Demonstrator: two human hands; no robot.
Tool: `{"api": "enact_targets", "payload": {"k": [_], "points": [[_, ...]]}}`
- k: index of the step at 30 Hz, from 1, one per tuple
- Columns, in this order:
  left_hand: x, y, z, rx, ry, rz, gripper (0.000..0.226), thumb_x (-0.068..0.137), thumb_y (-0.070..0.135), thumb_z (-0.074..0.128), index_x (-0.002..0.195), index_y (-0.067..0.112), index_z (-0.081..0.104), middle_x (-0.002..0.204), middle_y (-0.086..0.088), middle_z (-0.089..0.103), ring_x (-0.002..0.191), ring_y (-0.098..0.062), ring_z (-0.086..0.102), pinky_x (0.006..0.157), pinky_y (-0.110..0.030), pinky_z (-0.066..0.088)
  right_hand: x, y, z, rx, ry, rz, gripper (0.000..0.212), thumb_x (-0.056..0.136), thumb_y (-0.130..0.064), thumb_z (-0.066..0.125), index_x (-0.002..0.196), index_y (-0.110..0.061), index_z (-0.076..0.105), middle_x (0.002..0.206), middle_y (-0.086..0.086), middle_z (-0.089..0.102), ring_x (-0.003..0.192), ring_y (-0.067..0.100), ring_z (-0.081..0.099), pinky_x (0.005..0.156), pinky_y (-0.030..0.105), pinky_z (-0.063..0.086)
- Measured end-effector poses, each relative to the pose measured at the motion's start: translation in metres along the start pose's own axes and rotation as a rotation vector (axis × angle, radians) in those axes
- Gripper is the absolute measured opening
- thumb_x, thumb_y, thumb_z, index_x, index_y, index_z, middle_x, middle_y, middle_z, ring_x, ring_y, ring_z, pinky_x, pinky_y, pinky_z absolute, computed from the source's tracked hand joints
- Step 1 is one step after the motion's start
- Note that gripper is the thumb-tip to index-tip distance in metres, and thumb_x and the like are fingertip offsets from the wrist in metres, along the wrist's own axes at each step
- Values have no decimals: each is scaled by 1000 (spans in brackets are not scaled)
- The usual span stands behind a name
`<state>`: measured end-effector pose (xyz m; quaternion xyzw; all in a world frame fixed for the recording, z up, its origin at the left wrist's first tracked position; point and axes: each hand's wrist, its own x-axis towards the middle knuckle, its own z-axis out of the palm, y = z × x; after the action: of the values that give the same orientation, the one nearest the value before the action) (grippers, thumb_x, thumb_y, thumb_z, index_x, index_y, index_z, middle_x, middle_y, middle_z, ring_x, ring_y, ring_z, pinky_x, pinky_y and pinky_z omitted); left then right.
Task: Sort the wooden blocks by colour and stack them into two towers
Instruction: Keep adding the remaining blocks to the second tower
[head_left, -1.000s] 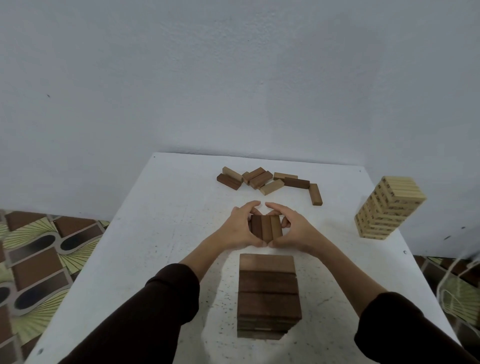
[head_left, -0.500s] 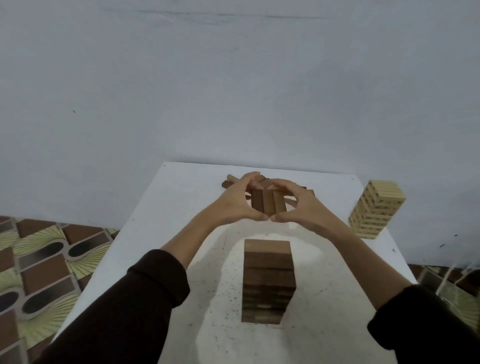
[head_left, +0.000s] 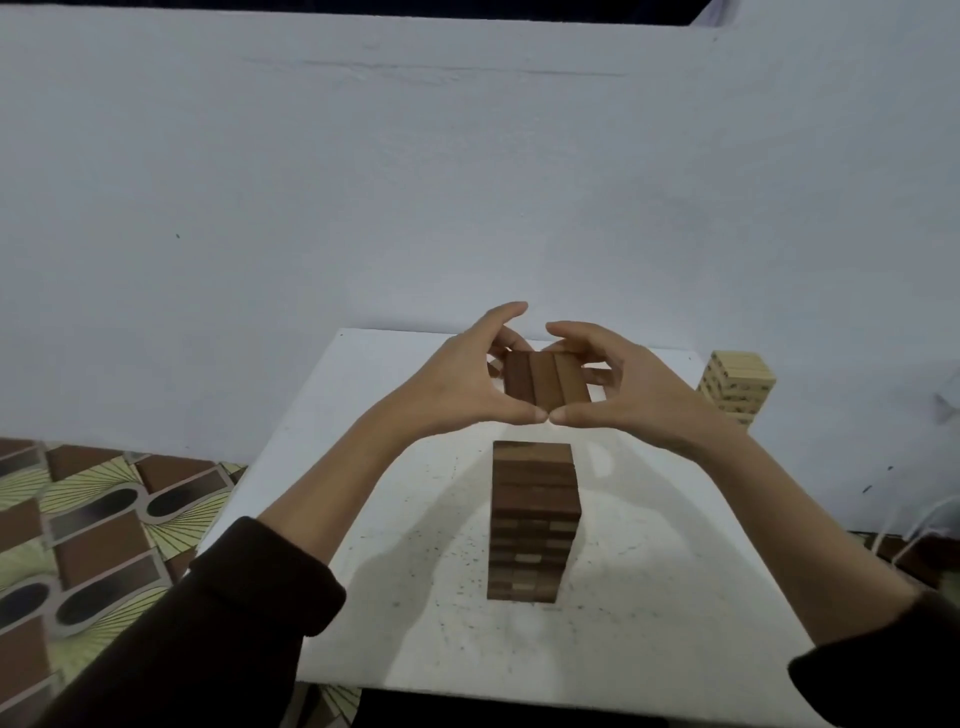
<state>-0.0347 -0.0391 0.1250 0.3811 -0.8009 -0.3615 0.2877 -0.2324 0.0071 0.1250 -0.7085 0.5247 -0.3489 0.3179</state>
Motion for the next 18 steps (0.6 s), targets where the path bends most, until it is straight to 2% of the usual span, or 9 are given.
{"api": "enact_targets", "payload": {"k": [2, 4, 5, 8, 11, 18], "points": [[-10, 3, 2, 15, -8, 1, 96, 68, 23, 85, 145, 31, 27, 107, 24, 50, 99, 4, 52, 79, -3, 41, -9, -4, 2, -27, -17, 3, 74, 70, -19, 82, 132, -33, 44, 117, -20, 56, 109, -7, 53, 98, 12, 40], [-20, 4, 6, 24, -18, 12, 98, 67, 24, 85, 145, 30, 27, 108, 27, 49, 104, 2, 51, 86, -9, 42, -18, -6, 6, -64, -26, -6, 74, 70, -22, 81, 132, -35, 43, 116, -28, 52, 105, -16, 49, 86, 0, 37], [-23, 4, 8, 30, -24, 16, 99, 67, 25, 85, 145, 31, 27, 109, 27, 49, 108, -1, 50, 90, -14, 42, -22, -5, 8, -77, -29, -8, 74, 71, -23, 81, 132, -36, 42, 117, -30, 51, 106, -16, 48, 86, 1, 37], [-33, 1, 14, 34, -45, 18, 99, 67, 24, 85, 146, 30, 26, 117, 20, 50, 115, -8, 47, 95, -21, 42, -32, -2, 13, -81, -32, -8, 71, 71, -23, 81, 128, -42, 43, 124, -26, 50, 115, -9, 47, 97, 16, 37], [-38, -1, 19, 29, -60, 11, 99, 68, 23, 85, 147, 28, 25, 126, 12, 47, 115, -6, 47, 94, -16, 40, -38, 1, 16, -93, -45, -10, 73, 71, -23, 81, 131, -42, 42, 129, -23, 48, 119, -7, 44, 104, 22, 34], [-42, -3, 24, 31, -92, 13, 95, 70, 21, 83, 146, 26, 27, 122, 9, 47, 111, -4, 48, 87, -6, 36, -44, 2, 21, -110, -57, 12, 77, 72, -21, 81, 136, -36, 40, 126, -26, 46, 118, -10, 43, 106, 24, 32]]}}
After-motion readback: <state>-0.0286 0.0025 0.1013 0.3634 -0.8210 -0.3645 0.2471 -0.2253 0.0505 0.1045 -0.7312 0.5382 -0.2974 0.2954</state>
